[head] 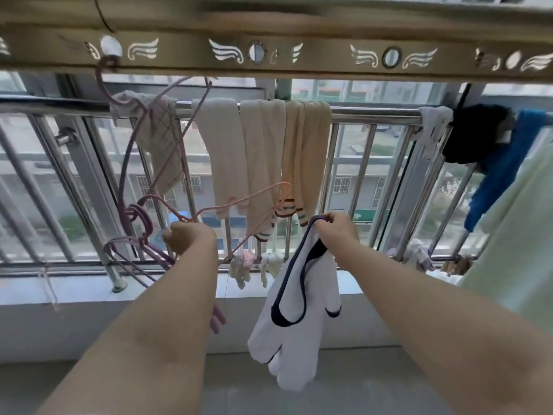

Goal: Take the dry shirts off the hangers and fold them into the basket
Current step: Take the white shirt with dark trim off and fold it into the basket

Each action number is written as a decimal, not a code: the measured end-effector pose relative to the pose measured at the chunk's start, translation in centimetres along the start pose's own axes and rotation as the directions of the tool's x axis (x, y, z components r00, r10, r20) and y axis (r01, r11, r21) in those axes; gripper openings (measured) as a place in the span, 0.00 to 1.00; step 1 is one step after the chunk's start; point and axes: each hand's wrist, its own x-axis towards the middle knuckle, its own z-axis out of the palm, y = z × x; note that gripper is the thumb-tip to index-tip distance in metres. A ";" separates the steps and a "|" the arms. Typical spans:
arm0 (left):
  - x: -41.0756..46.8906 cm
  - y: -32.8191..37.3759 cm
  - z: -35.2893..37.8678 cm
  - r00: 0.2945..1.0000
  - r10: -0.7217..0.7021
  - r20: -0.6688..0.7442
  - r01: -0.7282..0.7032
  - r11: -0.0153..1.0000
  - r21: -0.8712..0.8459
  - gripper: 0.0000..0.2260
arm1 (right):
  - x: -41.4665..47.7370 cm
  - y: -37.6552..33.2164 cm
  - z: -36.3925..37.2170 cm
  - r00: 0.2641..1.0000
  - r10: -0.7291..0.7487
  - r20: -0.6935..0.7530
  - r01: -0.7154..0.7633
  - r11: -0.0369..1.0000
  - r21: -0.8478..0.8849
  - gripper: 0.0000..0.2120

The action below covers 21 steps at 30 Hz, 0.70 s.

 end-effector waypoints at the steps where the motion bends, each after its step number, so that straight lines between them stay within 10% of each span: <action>1: -0.1 -0.4 0.0 0.998 0.032 -0.046 -0.029 0.997 0.068 0.18 | -0.2 -0.1 0.1 1.000 -0.010 -0.001 0.010 1.000 0.006 0.07; 8: -5.8 -3.5 -1.1 0.964 0.261 -0.052 -0.254 0.959 0.125 0.14 | -1.4 1.3 -3.2 0.998 0.023 -0.066 -0.020 0.999 0.047 0.07; 11: -9.0 -5.0 -1.1 0.882 0.364 0.297 -0.413 0.902 0.121 0.07 | -2.2 2.4 -5.3 0.996 0.044 -0.079 -0.040 0.998 0.058 0.07; 14: -13.0 -5.7 -1.3 0.555 0.049 0.831 -0.323 0.933 0.160 0.13 | -3.3 3.4 -7.7 0.995 0.060 -0.078 -0.052 0.994 0.101 0.06; 17: -17.4 -6.5 -1.1 0.213 -0.367 0.906 -0.564 0.711 0.421 0.17 | -4.4 4.2 -10.6 0.992 0.042 -0.118 -0.027 0.992 0.127 0.07; 21: -23.0 -8.5 0.5 0.253 -0.349 0.902 -0.850 0.365 0.379 0.05 | -5.5 5.9 -16.5 0.982 -0.008 -0.188 0.030 0.993 0.114 0.08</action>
